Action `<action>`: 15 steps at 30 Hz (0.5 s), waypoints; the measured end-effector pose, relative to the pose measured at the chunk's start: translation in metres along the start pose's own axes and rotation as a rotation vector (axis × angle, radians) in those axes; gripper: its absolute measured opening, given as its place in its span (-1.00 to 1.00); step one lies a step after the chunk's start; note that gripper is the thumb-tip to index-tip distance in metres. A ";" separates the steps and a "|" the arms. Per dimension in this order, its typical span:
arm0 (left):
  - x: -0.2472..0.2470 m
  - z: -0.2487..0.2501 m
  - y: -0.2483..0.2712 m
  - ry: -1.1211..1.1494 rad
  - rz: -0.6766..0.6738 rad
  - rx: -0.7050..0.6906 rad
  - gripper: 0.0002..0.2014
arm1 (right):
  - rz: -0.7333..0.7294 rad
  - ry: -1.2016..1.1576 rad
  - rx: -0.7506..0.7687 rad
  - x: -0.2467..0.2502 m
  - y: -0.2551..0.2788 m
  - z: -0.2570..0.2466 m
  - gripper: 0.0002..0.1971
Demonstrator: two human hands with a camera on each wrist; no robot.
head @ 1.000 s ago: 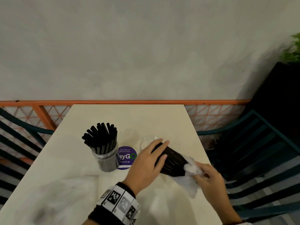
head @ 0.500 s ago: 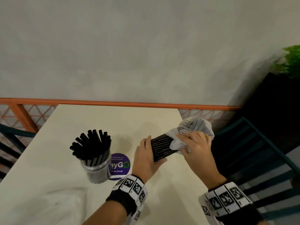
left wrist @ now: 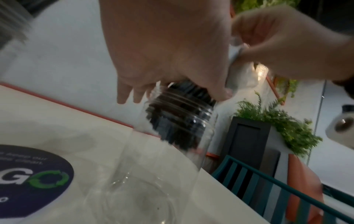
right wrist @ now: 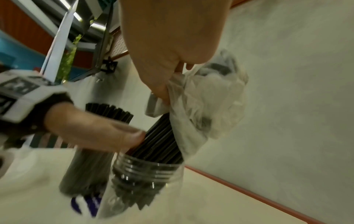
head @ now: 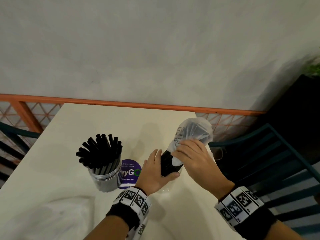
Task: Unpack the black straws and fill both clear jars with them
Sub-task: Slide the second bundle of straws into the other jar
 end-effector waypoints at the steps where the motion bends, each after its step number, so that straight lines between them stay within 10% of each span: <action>1: 0.002 0.000 0.001 0.080 -0.016 -0.009 0.13 | -0.038 -0.002 0.024 -0.006 0.002 -0.003 -0.72; 15: 0.032 -0.002 0.002 0.347 0.018 -0.099 -0.23 | -0.439 0.389 0.265 -0.033 0.003 -0.016 -0.25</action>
Point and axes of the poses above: each hand's wrist, its own y-axis away from the middle knuckle, its own x-axis out of the back of the hand, z = x × y, the point moved 9 cm from there along -y, towards the middle knuckle, and after that the axes turned 13 degrees about -y, right-handed, at the moved point
